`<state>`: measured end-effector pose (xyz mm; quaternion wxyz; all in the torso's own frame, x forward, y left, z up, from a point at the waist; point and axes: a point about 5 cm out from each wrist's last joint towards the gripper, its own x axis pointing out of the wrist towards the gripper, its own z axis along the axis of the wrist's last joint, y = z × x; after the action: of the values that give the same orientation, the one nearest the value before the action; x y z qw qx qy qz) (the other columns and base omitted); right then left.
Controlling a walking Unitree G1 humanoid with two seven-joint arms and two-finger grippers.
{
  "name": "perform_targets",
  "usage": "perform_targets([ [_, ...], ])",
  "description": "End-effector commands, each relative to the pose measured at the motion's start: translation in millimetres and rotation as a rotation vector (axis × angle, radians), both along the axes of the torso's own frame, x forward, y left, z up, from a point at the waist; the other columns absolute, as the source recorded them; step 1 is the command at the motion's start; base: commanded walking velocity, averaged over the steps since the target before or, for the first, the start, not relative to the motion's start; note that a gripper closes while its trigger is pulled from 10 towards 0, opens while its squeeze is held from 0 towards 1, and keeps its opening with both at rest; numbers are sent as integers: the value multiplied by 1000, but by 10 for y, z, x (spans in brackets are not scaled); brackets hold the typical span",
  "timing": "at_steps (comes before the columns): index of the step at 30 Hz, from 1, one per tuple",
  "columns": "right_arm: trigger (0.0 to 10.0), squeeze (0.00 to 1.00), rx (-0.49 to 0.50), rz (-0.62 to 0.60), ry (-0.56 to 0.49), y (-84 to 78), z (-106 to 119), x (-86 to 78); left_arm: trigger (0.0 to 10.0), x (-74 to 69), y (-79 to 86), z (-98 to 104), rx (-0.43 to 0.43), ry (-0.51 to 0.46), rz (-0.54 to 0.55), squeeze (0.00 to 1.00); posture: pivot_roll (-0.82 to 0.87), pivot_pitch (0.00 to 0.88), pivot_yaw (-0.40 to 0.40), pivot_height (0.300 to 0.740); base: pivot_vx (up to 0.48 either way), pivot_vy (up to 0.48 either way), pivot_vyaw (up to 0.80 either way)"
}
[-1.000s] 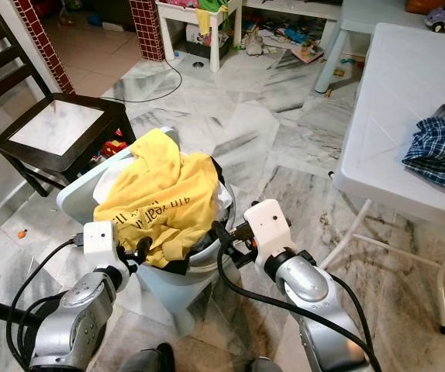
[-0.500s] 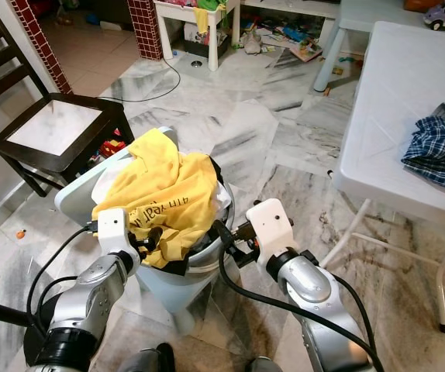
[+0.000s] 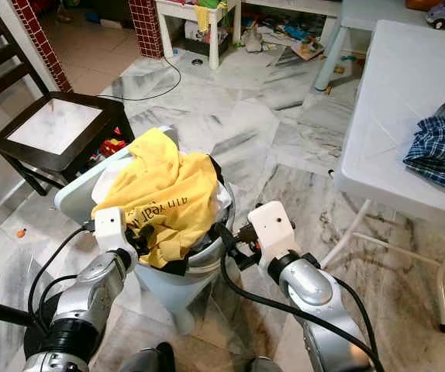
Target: Hang hanger
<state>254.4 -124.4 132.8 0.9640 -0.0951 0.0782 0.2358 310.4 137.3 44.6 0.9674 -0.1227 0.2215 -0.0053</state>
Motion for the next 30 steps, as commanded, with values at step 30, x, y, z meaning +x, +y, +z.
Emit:
perform_targets([
  [30, 10000, 0, 28, 15, -29, 105, 20, 136, 0, 262, -500, 1098, -91, -338, -271, 0, -79, 101, 37, 740, 0, 0, 0],
])
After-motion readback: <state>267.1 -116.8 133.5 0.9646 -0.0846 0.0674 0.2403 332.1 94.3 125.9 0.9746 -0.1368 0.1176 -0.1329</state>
